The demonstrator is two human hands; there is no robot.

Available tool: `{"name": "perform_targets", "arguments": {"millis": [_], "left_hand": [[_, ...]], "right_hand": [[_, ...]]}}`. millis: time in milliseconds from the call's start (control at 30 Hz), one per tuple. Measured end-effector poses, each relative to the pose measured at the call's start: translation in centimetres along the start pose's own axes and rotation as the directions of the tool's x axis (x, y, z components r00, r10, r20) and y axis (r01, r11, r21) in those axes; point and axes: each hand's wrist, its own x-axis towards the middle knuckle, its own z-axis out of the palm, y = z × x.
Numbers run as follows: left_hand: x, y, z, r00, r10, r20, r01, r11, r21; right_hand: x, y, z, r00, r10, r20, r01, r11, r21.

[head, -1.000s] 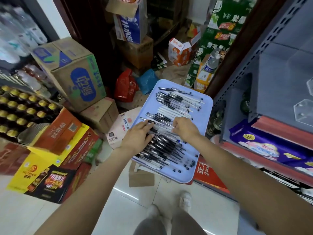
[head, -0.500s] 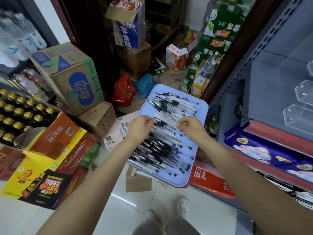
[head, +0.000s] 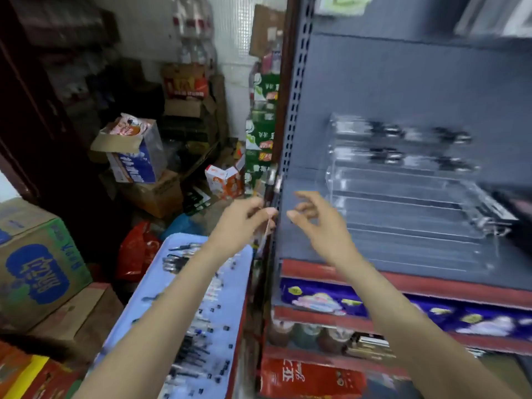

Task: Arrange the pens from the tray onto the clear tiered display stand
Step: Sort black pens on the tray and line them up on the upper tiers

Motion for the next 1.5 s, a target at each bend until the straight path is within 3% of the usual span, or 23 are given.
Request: {"name": "perform_targets", "arguments": {"millis": [100,200,400,467,567,667,833,1033,1200,1367,1500], "left_hand": [[2.7,4.8,4.7,0.971,0.165,0.172,-0.200,0.957,0.210],[5.2,8.9,10.0,0.951,0.229,0.210,-0.280,0.922,0.266],[10.8,14.8,18.9,0.937,0.348,0.024,-0.331,0.868,0.370],[12.7,15.7,21.0,0.943,0.326,-0.066,-0.276,0.879,0.389],[14.7,16.1,23.3,0.963,0.268,-0.041,-0.224,0.873,0.433],[16.0,16.0,25.0,0.954,0.300,-0.022,-0.257,0.852,0.455],[17.5,15.5,26.1,0.956,0.268,-0.121,-0.190,0.878,0.440],[20.3,16.6,26.7,0.972,0.225,-0.074,-0.155,0.840,0.521],[22.4,17.5,27.8,0.995,0.102,0.015,-0.089,0.775,0.625],[22.8,17.7,28.3,0.996,0.090,0.005,-0.071,0.745,0.664],[22.8,17.3,28.0,0.996,0.087,0.001,-0.069,0.785,0.616]], "right_hand": [[0.3,0.7,-7.8,0.994,-0.046,-0.097,0.056,0.992,0.109],[0.4,2.5,-15.1,0.986,-0.042,-0.161,0.079,0.970,0.230],[1.1,7.7,-27.9,0.950,0.012,-0.312,0.115,0.915,0.386],[1.7,9.5,-31.3,0.922,0.065,-0.382,0.122,0.886,0.446],[2.8,11.7,-34.6,0.881,0.131,-0.454,0.141,0.844,0.517],[4.0,13.3,-36.4,0.857,0.172,-0.485,0.139,0.830,0.540],[5.8,14.5,-37.6,0.822,0.217,-0.527,0.149,0.810,0.567],[7.3,14.7,-37.8,0.859,0.202,-0.471,0.114,0.820,0.561],[7.9,14.5,-37.6,0.870,0.203,-0.450,0.118,0.799,0.590],[8.1,14.5,-37.9,0.877,0.207,-0.433,0.109,0.793,0.599],[8.1,14.3,-37.4,0.885,0.212,-0.413,0.091,0.793,0.602]]}}
